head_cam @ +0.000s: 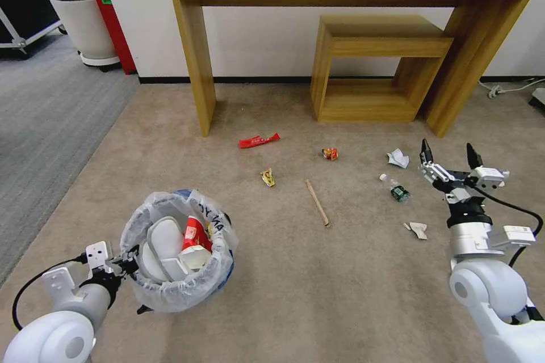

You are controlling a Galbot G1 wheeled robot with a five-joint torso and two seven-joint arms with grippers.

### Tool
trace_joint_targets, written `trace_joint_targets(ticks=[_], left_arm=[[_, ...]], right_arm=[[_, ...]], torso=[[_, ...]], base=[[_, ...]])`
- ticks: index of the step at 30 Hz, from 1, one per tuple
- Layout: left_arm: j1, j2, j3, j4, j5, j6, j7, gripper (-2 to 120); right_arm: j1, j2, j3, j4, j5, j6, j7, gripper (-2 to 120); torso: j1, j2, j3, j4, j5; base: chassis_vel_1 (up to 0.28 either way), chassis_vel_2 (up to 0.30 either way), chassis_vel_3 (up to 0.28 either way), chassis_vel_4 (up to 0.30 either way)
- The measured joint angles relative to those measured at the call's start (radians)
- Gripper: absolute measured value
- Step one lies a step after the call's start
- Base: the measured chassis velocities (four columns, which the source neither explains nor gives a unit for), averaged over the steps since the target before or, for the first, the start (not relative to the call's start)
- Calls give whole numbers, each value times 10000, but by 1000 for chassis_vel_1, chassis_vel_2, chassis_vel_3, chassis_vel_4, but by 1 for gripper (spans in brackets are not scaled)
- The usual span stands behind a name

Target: Pick up the trash bin and place the garbage on the floor into it.

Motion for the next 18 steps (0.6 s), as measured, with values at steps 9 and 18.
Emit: trace_joint_targets(ticks=[9, 18], left_arm=[[140, 207, -218, -135, -474, 139, -273, 1], [201, 178, -247, -131, -474, 128, -265, 1]], right_arm=[[54, 174, -189, -114, -128, 5, -10, 100], [168, 250, -378, -151, -180, 18, -13, 100]], torso=[[0, 0, 1, 0, 0], [1, 0, 2, 0, 2]], base=[[-71, 78, 79, -69], [-135, 143, 144, -156]])
